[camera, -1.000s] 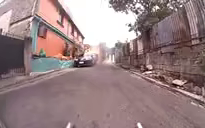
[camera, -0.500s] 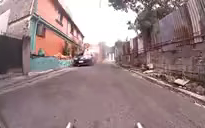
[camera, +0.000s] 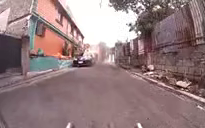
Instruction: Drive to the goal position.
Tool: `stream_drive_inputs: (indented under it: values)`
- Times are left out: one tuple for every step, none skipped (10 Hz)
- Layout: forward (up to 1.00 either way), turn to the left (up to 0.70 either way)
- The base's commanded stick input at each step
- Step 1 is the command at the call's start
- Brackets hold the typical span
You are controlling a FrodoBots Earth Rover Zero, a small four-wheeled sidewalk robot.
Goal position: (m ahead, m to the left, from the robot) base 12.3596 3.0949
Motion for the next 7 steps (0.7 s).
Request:
stream_drive_inputs:
  values:
    - [0.43, 0.0]
    - [0.68, 0.0]
    - [1.0, 0.0]
    - [1.0, 0.0]
    - [1.0, 0.0]
    - [1.0, 0.0]
    - [1.0, 0.0]
